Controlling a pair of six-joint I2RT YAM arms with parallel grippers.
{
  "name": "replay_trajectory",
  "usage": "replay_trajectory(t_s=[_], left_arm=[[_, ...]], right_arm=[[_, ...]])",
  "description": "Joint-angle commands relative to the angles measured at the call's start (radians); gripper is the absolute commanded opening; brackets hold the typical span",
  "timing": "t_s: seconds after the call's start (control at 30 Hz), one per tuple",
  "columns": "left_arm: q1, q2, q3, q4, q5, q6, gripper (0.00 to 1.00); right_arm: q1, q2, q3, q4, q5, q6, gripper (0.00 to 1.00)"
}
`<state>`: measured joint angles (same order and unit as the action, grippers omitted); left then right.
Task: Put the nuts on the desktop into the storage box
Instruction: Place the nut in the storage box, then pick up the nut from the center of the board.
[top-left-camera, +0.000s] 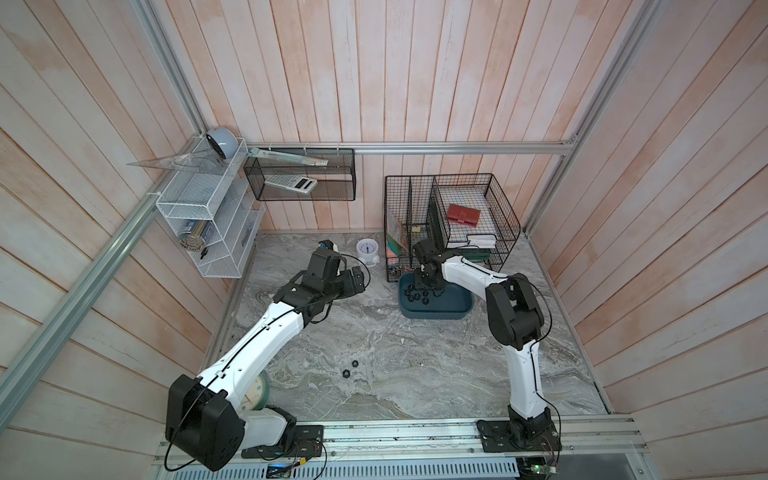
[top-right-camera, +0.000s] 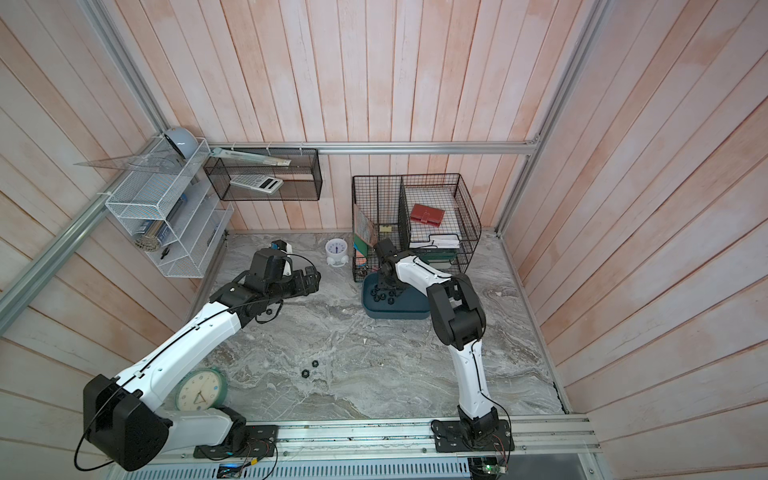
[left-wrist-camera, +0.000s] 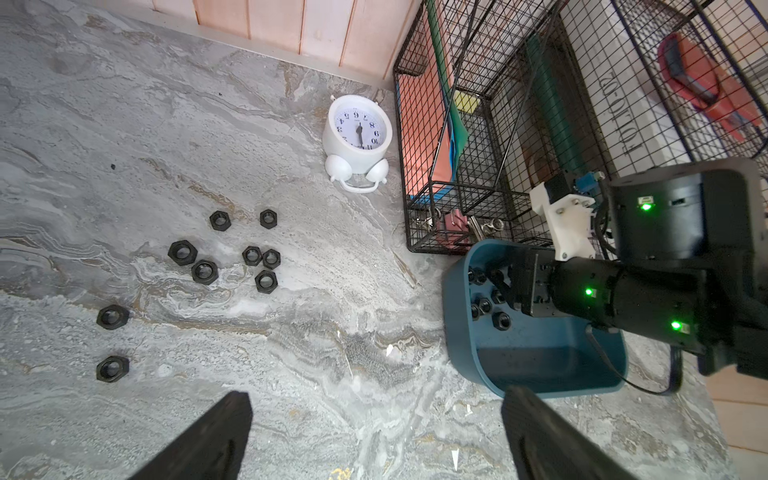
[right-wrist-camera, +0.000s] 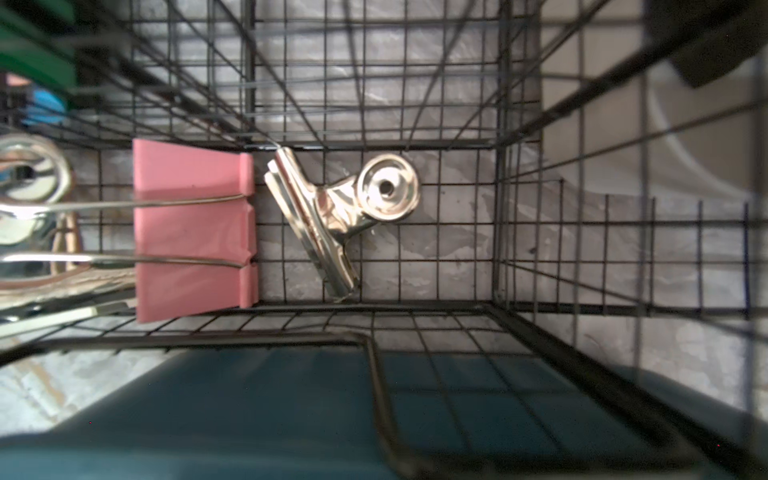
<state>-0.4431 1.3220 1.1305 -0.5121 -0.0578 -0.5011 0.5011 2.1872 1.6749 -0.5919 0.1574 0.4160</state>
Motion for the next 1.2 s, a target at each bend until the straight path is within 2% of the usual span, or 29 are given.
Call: replay_trajectory(t_s=[0.0, 0.13, 0.37, 0.5, 0.7, 0.97, 1.17], left_arm=[[0.007, 0.001, 0.02, -0.013, -0.016, 0.004, 1.0], [0.009, -0.004, 0.016, -0.014, -0.019, 0.001, 1.0], [0.009, -0.01, 0.01, -0.01, -0.014, 0.003, 1.0], [0.009, -0.016, 0.006, -0.008, -0.017, 0.001, 1.0], [0.011, -0.03, -0.007, -0.023, -0.04, -0.02, 1.0], [0.016, -0.098, -0.068, -0.073, -0.107, -0.081, 1.0], [0.017, -0.18, -0.122, -0.142, -0.179, -0.112, 1.0]], right_arm=[[-0.004, -0.029, 0.01, -0.019, -0.021, -0.001, 0.49], [-0.003, -0.079, -0.017, -0.026, -0.031, -0.005, 0.59], [0.001, -0.21, -0.116, -0.029, -0.015, 0.011, 0.68], [0.023, -0.285, -0.169, -0.045, 0.013, 0.011, 0.83], [0.077, -0.39, -0.25, -0.064, 0.054, 0.03, 0.97], [0.196, -0.474, -0.303, -0.111, 0.119, 0.045, 0.98], [0.314, -0.472, -0.301, -0.136, 0.153, 0.053, 0.98]])
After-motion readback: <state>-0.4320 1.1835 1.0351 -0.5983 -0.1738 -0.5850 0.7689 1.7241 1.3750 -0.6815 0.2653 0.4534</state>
